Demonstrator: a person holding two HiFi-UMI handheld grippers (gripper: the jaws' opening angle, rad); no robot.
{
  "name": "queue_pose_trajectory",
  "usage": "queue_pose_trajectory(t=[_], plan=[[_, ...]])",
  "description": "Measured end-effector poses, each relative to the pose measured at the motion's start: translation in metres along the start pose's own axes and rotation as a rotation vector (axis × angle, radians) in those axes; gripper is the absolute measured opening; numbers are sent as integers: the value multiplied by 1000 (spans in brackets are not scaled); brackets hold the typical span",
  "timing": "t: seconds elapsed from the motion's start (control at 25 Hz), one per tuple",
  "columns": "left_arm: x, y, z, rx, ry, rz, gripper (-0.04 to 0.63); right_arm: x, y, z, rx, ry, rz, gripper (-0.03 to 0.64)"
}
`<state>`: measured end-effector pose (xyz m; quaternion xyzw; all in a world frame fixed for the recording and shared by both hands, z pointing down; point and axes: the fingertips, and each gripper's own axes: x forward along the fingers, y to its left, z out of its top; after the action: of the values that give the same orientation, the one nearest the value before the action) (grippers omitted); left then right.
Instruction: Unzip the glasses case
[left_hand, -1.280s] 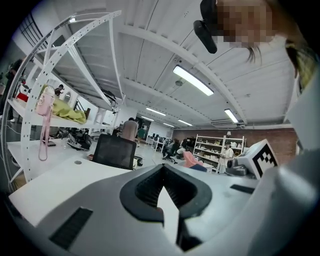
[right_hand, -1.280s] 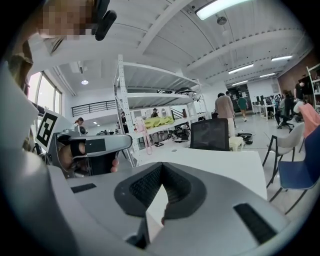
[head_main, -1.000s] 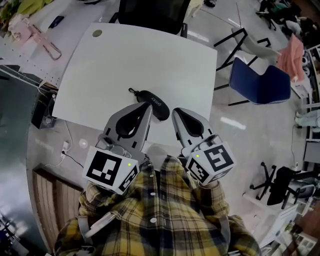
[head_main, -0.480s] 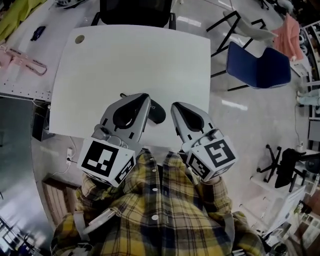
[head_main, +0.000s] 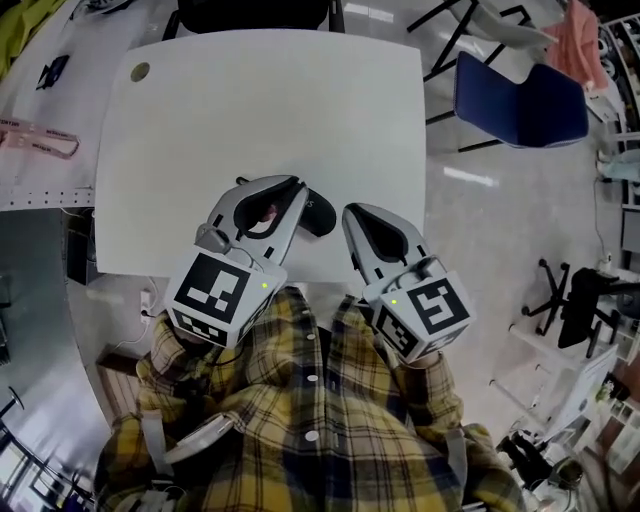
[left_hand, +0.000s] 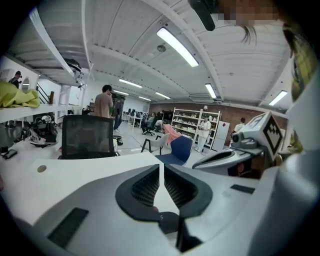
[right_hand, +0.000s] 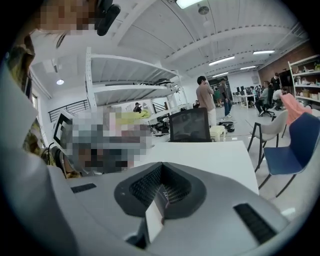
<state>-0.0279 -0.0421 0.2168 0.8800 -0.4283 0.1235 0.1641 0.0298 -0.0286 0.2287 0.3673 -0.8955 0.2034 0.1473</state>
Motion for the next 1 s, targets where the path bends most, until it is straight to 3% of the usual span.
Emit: queue_pose_trajectory(t=[0.12,0.32,0.68,0.88,1.0], plan=[[7,3,-18,38,67,-35,12,3,-1,-9,25,15,-11,-2],[19,5,-53,92,182,-128,77,8,-1,-28,58,46,-31,-2],[51,16,-111,278,378,-321,178,27,-20,-67,147,112,-77,-2],[60,10,-142,416,490,-425,232,22,-25,-90,192,143,-86,-2],[63,10,-162,541,564,-488,257,25,-26,-100,211,159,-94,-2]])
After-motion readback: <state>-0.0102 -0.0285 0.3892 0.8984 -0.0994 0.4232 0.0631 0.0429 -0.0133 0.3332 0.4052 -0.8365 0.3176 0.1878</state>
